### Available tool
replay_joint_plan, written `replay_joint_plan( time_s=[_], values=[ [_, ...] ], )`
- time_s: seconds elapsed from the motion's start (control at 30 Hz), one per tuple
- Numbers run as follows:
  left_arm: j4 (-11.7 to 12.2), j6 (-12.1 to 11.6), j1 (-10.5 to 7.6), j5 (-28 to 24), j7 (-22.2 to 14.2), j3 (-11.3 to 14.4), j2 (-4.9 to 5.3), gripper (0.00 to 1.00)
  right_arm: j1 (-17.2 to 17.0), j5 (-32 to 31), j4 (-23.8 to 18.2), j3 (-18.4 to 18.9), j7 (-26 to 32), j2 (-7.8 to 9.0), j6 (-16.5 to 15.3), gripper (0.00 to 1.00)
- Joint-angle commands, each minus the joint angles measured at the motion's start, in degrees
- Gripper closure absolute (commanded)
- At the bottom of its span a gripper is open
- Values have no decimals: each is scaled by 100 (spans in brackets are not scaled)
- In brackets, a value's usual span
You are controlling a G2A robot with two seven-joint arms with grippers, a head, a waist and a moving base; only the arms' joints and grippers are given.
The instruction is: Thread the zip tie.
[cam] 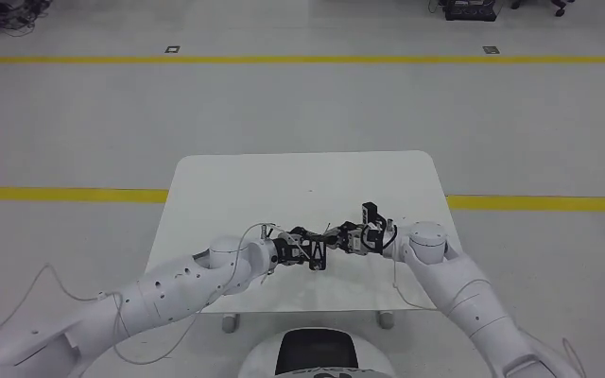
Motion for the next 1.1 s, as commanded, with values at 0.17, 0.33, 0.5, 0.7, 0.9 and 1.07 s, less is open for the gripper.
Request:
replay_joint_plan(
  time_s=[0.17,0.33,0.5,0.7,0.9,1.07],
  values=[
    [6,14,-26,0,7,28,1,89,68,36,76,-117,-43,1,0,100],
    [6,29,-37,0,17,45,2,86,112,90,133,-176,-58,3,0,100],
    [5,27,-52,0,24,74,3,82,132,123,139,-207,-63,9,0,100],
    [9,51,-68,0,34,104,6,100,141,146,143,-239,-69,15,0,100],
    [14,61,-76,0,47,123,10,100,136,166,143,-262,-74,20,0,100],
    [46,106,-53,0,75,90,18,100,126,163,146,-259,-82,28,0,0]
  ],
)
